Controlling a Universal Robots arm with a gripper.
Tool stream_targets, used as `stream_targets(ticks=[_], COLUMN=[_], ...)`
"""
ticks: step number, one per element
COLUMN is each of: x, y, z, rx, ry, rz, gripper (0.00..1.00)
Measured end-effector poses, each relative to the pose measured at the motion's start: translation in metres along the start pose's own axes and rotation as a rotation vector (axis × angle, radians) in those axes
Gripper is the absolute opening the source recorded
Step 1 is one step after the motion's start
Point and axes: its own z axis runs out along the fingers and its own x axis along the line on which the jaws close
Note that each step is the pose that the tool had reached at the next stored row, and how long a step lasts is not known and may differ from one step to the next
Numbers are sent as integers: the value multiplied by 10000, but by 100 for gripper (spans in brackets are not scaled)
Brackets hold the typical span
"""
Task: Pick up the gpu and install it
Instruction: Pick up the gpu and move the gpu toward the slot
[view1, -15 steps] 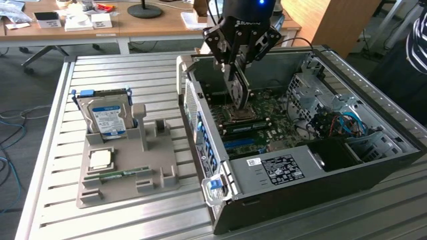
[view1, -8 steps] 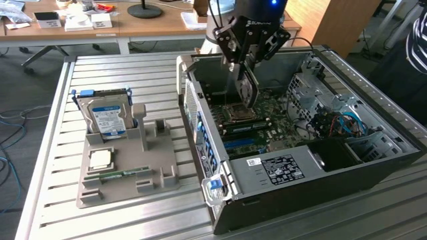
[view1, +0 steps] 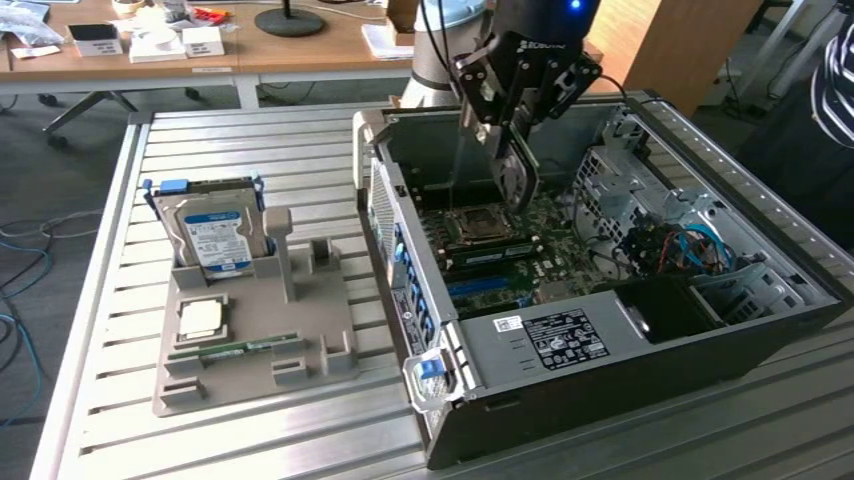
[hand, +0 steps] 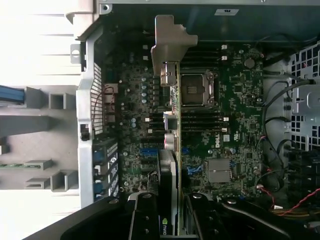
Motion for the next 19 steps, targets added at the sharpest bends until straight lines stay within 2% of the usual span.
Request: stream_targets(ticks=[10,19], x=[-173,-414], y=[8,21], z=[6,13], rx=[-8,-6], ry=[0,0], rz=[1,1], gripper=[27,27])
